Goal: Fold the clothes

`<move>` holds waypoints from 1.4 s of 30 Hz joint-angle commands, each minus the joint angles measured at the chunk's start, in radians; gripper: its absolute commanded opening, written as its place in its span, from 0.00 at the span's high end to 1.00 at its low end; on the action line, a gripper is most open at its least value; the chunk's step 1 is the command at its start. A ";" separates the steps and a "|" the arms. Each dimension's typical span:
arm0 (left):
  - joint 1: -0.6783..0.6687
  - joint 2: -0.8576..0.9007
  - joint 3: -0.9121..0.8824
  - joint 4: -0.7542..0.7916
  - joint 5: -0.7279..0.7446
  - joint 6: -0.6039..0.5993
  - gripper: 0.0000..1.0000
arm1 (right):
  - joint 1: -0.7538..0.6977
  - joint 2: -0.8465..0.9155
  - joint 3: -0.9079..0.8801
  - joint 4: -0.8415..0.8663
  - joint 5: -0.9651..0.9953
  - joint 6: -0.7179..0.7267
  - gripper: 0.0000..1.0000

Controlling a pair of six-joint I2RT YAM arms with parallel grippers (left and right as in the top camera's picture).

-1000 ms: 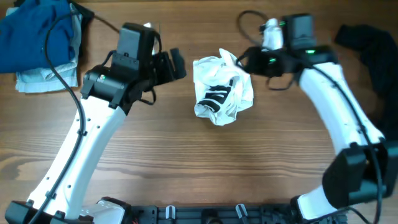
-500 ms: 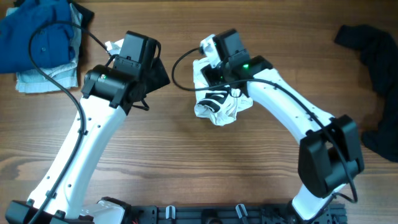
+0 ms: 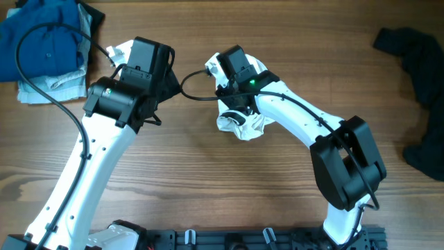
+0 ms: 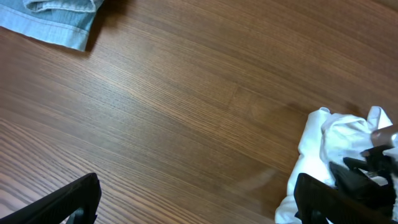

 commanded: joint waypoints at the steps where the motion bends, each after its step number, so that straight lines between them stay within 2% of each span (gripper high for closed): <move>1: 0.015 -0.020 0.000 0.002 -0.009 -0.013 0.00 | 0.001 0.027 -0.005 0.024 0.076 0.040 0.96; 5: 0.022 -0.019 0.000 0.000 -0.010 -0.012 0.00 | -0.031 0.003 0.005 0.042 0.083 0.081 0.96; 10: 0.023 -0.018 0.000 0.001 -0.033 -0.010 0.00 | -0.163 -0.030 0.101 0.044 0.072 0.131 0.96; 15: 0.023 -0.018 0.000 0.000 -0.036 -0.010 0.00 | -0.335 -0.013 0.106 0.112 -0.121 0.174 0.96; 16: 0.023 -0.018 0.000 0.000 -0.036 -0.010 0.00 | -0.352 -0.010 0.106 0.113 -0.141 0.189 0.88; 18: 0.023 -0.018 0.000 0.000 -0.036 -0.010 0.00 | -0.381 -0.006 0.106 0.094 -0.197 0.196 0.42; 19: 0.023 -0.018 0.000 0.000 -0.036 -0.010 0.00 | -0.389 -0.006 0.106 0.082 -0.217 0.204 0.29; 22: 0.023 -0.018 0.000 0.000 -0.040 -0.009 0.00 | -0.396 -0.049 0.115 -0.013 -0.300 0.262 0.22; 24: 0.023 -0.018 0.000 0.000 -0.052 -0.009 0.00 | -0.396 -0.105 0.121 -0.104 -0.361 0.328 0.22; 27: 0.023 -0.018 0.000 0.000 -0.079 -0.009 0.00 | -0.388 -0.200 0.121 -0.336 -0.429 0.389 0.29; 30: 0.024 -0.018 0.000 0.000 -0.100 -0.009 0.00 | -0.346 -0.221 0.108 -0.558 -0.428 0.397 0.41; 32: 0.035 -0.018 0.000 0.000 -0.100 -0.009 0.00 | -0.298 -0.221 0.056 -0.616 -0.428 0.399 0.48; 37: 0.072 -0.018 0.000 0.000 -0.099 -0.009 0.00 | -0.188 -0.221 -0.116 -0.536 -0.337 0.495 0.51; 42: 0.075 -0.018 0.000 0.002 -0.099 -0.009 0.00 | -0.129 -0.220 -0.263 -0.354 -0.333 0.372 0.52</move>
